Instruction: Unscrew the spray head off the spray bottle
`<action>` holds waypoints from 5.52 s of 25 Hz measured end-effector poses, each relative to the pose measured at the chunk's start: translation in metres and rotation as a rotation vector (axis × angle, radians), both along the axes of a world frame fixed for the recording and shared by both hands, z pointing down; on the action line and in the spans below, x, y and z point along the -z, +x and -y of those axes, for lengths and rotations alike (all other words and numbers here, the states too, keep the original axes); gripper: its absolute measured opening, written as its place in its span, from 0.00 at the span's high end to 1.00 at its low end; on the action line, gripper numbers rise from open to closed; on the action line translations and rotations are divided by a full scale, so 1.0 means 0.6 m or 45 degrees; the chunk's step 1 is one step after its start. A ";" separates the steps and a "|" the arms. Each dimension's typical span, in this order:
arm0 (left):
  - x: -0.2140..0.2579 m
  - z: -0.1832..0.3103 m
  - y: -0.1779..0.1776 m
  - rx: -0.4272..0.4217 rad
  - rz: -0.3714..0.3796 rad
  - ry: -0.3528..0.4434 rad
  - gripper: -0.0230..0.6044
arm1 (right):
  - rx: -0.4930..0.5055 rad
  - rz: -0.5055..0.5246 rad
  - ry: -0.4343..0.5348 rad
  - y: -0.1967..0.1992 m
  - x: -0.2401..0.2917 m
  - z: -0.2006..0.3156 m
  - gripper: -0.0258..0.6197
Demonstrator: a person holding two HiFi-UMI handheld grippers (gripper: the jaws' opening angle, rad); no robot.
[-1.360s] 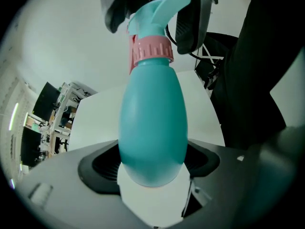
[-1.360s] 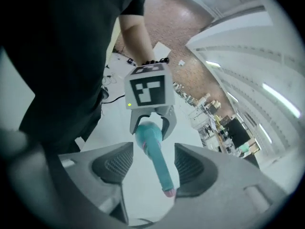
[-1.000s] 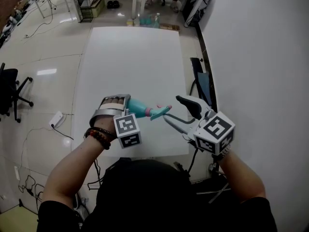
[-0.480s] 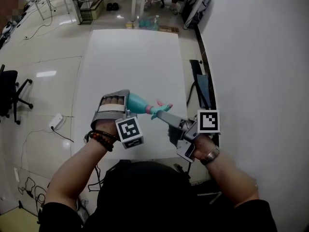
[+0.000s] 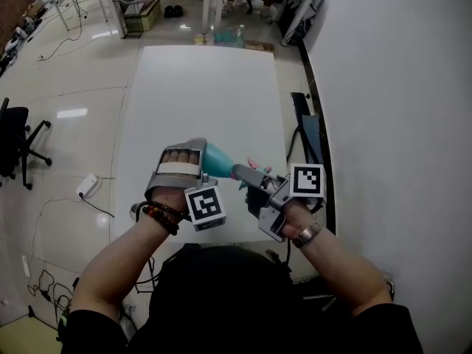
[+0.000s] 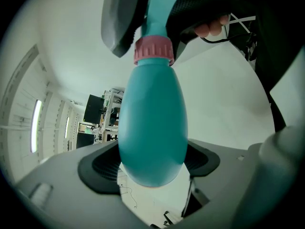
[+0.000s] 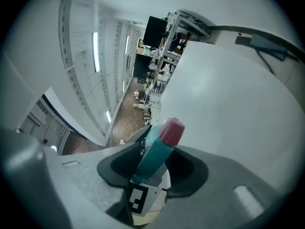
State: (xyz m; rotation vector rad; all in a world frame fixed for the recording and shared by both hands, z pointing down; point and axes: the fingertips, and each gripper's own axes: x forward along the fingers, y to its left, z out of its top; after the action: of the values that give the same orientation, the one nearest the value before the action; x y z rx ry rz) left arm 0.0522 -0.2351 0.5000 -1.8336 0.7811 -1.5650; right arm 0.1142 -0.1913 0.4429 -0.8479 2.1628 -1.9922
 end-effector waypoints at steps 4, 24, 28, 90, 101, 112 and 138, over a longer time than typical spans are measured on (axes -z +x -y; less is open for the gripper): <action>-0.001 -0.001 0.002 -0.009 0.021 -0.010 0.29 | 0.050 -0.096 0.041 0.005 -0.004 0.001 0.76; -0.062 -0.064 0.014 -0.077 0.042 -0.379 0.29 | 0.920 -1.113 0.959 -0.007 -0.008 -0.048 0.77; -0.069 -0.070 0.007 -0.075 0.024 -0.446 0.29 | 1.094 -1.186 1.146 -0.009 -0.004 -0.065 0.77; -0.146 -0.065 -0.099 0.497 -0.802 -0.729 0.29 | 0.601 -1.023 1.009 0.074 -0.028 -0.019 0.77; -0.148 -0.059 -0.069 0.553 -1.017 -0.746 0.29 | 0.577 -1.190 0.980 0.064 -0.106 0.012 0.77; -0.151 -0.049 -0.051 0.529 -1.109 -0.710 0.29 | 0.586 -1.337 1.012 0.035 -0.167 0.040 0.77; -0.182 -0.026 -0.027 0.461 -1.174 -0.677 0.29 | 0.658 -1.538 1.036 0.023 -0.264 0.071 0.77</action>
State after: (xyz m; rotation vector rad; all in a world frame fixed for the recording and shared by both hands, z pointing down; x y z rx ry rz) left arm 0.0362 -0.2196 0.6094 -3.0199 1.2174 -1.1226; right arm 0.1282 -0.2338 0.6014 -1.6263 3.6198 -0.2818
